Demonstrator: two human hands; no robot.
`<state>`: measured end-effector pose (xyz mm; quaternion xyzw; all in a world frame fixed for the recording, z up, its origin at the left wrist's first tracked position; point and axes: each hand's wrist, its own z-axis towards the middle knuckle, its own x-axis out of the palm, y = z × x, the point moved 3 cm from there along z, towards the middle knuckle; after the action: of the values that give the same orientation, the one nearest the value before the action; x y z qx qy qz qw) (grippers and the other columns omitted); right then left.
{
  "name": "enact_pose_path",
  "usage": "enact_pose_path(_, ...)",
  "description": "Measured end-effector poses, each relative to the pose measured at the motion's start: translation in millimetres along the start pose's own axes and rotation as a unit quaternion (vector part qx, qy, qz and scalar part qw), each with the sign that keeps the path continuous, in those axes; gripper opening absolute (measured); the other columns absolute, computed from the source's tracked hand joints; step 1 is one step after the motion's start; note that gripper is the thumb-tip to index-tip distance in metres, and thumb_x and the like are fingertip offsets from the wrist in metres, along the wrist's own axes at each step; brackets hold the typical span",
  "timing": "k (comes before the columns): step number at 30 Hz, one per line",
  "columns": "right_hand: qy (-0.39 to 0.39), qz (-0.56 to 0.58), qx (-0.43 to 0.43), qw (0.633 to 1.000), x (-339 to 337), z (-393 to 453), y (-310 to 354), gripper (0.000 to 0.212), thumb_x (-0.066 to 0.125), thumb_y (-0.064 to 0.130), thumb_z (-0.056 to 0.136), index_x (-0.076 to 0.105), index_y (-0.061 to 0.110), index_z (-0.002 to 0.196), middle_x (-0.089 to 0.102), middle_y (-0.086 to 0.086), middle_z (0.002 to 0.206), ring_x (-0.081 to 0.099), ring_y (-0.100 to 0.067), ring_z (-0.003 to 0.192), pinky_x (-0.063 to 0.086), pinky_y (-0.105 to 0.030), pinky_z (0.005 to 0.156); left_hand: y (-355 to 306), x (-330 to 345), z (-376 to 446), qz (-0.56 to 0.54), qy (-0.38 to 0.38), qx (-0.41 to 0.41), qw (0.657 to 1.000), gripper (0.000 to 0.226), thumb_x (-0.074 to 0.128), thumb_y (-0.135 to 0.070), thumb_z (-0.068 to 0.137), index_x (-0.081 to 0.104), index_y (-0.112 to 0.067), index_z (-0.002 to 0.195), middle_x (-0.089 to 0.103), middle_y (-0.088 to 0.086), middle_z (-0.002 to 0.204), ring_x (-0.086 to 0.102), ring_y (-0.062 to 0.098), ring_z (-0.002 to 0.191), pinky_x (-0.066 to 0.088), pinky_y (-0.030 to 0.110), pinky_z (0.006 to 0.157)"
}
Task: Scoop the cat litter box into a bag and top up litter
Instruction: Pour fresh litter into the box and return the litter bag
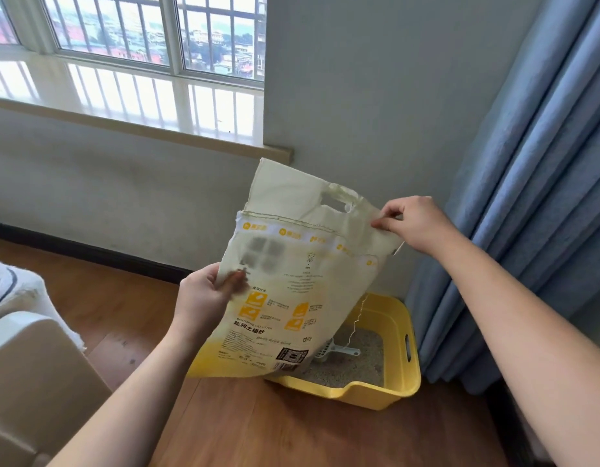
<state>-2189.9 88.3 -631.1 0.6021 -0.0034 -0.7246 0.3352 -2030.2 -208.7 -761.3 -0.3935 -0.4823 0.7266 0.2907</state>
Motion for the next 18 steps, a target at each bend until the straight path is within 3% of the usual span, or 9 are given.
enact_pose_path(5,0.040,0.006,0.003,0.999,-8.8,9.8,0.6,0.022,0.076,0.040,0.076,0.065,0.024,0.065,0.061,0.008,0.061,0.050,-0.005,0.058,0.033,-0.012,0.050,-2.7,-3.3,-2.7,-0.042,-0.005,-0.054,0.998,0.009,0.073,-0.022,0.087,0.075,-0.019,0.080,0.075,-0.003,0.074,0.071,0.015,0.073,0.056,0.040,0.079)
enact_pose_path(7,0.062,0.021,0.011,0.998,-23.5,14.9,6.1,0.023,0.077,0.040,0.075,0.064,0.025,0.063,0.061,0.011,0.061,0.051,-0.003,0.059,0.037,-0.017,0.053,-18.1,-8.4,-1.3,-0.056,-0.010,-0.077,0.995,0.009,0.073,-0.022,0.087,0.075,-0.023,0.079,0.076,-0.002,0.075,0.072,0.017,0.075,0.055,0.038,0.077)
enact_pose_path(11,0.098,0.037,0.026,0.994,-71.9,33.9,24.5,0.026,0.075,0.041,0.077,0.065,0.018,0.067,0.063,0.002,0.064,0.050,-0.011,0.060,0.037,-0.025,0.054,-76.5,-22.3,9.4,-0.043,-0.012,-0.111,0.993,0.010,0.072,-0.022,0.088,0.075,-0.022,0.079,0.076,-0.004,0.076,0.071,0.015,0.077,0.051,0.034,0.072)
enact_pose_path(18,0.129,0.041,0.002,0.991,-196.8,66.1,103.4,0.029,0.065,0.039,0.087,0.057,0.014,0.073,0.053,0.004,0.063,0.048,-0.017,0.062,0.036,-0.032,0.057,-209.4,-75.8,32.2,0.038,0.005,-0.172,0.984,0.016,0.075,-0.036,0.085,0.075,-0.023,0.075,0.074,0.000,0.071,0.069,0.029,0.076,0.054,0.045,0.069)
